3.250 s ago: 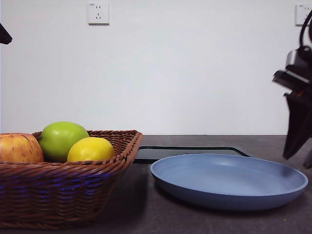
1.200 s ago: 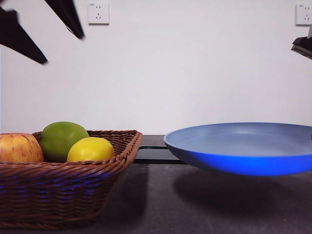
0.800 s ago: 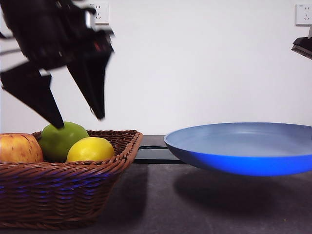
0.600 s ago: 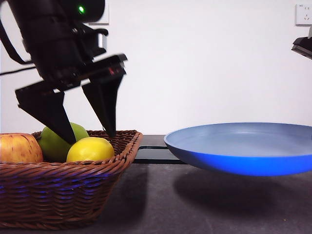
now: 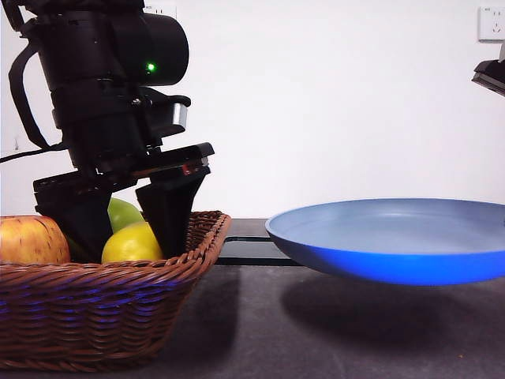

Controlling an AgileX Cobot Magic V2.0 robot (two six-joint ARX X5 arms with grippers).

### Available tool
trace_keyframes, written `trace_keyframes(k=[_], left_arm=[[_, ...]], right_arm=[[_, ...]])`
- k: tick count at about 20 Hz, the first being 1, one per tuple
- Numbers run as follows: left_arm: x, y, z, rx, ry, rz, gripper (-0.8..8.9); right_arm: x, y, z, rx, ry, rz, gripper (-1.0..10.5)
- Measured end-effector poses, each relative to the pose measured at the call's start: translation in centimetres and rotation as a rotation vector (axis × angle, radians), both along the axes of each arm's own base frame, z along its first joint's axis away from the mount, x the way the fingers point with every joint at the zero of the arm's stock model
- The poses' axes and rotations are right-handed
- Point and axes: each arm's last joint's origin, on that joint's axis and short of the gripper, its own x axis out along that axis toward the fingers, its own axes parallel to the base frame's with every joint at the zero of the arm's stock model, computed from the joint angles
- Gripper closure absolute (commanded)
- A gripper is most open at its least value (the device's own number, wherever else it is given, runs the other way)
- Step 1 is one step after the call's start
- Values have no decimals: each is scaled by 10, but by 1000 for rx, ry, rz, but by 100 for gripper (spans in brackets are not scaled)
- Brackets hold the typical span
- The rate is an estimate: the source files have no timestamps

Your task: Take the lemon from the basket,put the lemon in the plate,hand out the plate

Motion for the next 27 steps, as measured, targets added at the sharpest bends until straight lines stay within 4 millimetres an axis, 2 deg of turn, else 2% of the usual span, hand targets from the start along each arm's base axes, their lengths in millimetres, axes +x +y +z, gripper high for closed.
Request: trace_keyframes(k=[1, 2, 6, 8, 11, 14, 17, 21, 24, 27], left_arm=[[0, 0, 0, 1, 0, -3, 645], [0, 0, 0, 2, 0, -3, 682], [-1, 1, 2, 10, 5, -10, 688], [-3, 2, 11, 19, 15, -14, 688], [-3, 2, 51, -40, -62, -20, 688], [-9, -5, 97, -196, -130, -80, 688], [-18, -24, 120, -343, -129, -197, 688], [-37, -58, 118, -350, -189, -299, 688], [-46, -85, 101, -287, -200, -345, 688], [-51, -101, 83, -215, -194, -365, 686]], right_arm=[[0, 0, 0, 0, 0, 0, 944], [0, 0, 0, 0, 0, 0, 944], [0, 0, 0, 1, -5, 0, 944], [1, 0, 0, 1, -10, 0, 944], [2, 0, 3, 3, -21, 0, 944], [5, 1, 10, 8, -47, -2, 944], [6, 2, 12, 11, -52, -2, 944], [6, 8, 17, 66, -52, 29, 944], [5, 14, 19, 92, -46, 55, 944], [4, 19, 19, 98, -40, 71, 944]])
